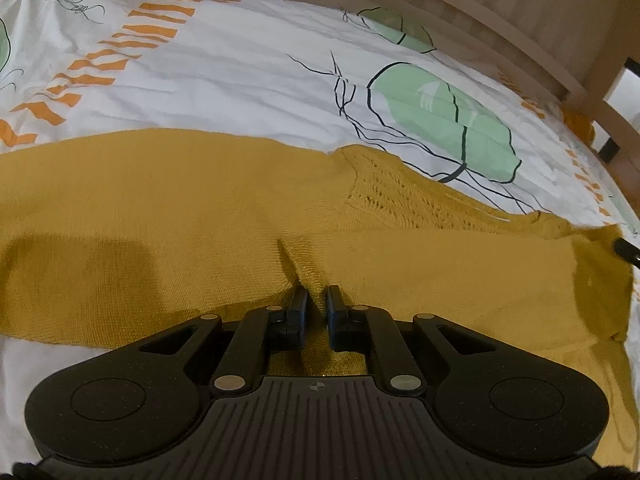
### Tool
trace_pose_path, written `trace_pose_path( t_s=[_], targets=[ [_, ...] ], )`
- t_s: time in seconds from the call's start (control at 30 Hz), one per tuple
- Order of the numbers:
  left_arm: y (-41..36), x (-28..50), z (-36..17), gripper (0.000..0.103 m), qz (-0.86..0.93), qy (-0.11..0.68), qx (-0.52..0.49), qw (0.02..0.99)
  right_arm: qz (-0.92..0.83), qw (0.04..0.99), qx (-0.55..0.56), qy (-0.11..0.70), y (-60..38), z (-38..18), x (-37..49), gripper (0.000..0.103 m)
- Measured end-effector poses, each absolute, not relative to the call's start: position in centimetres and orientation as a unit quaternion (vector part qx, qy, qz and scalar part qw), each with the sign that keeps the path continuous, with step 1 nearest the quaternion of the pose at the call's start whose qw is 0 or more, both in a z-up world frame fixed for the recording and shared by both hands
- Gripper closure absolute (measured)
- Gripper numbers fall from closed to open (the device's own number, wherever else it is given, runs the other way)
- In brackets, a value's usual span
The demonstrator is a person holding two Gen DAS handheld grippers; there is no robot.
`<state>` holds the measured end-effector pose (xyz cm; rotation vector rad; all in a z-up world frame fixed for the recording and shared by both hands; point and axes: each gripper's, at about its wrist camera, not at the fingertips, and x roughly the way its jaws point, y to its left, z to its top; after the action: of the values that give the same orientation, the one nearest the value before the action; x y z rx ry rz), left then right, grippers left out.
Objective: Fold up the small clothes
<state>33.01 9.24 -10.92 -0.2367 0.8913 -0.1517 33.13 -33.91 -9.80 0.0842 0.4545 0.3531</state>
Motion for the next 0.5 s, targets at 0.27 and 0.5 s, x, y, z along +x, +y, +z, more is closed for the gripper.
trace_pose_path(
  t_s=[0.27,0.5],
  targets=[
    [9.2,33.0,-11.0,0.092,-0.072,0.429,-0.115,0.893,0.119,0.968,-0.010,0.220,-34.1,-9.4,32.7,0.092],
    [9.2,33.0,-10.9,0.092,-0.071,0.429,-0.115,0.893,0.062,0.952,0.020,0.299,-36.4,-11.9,36.8,0.088]
  ],
)
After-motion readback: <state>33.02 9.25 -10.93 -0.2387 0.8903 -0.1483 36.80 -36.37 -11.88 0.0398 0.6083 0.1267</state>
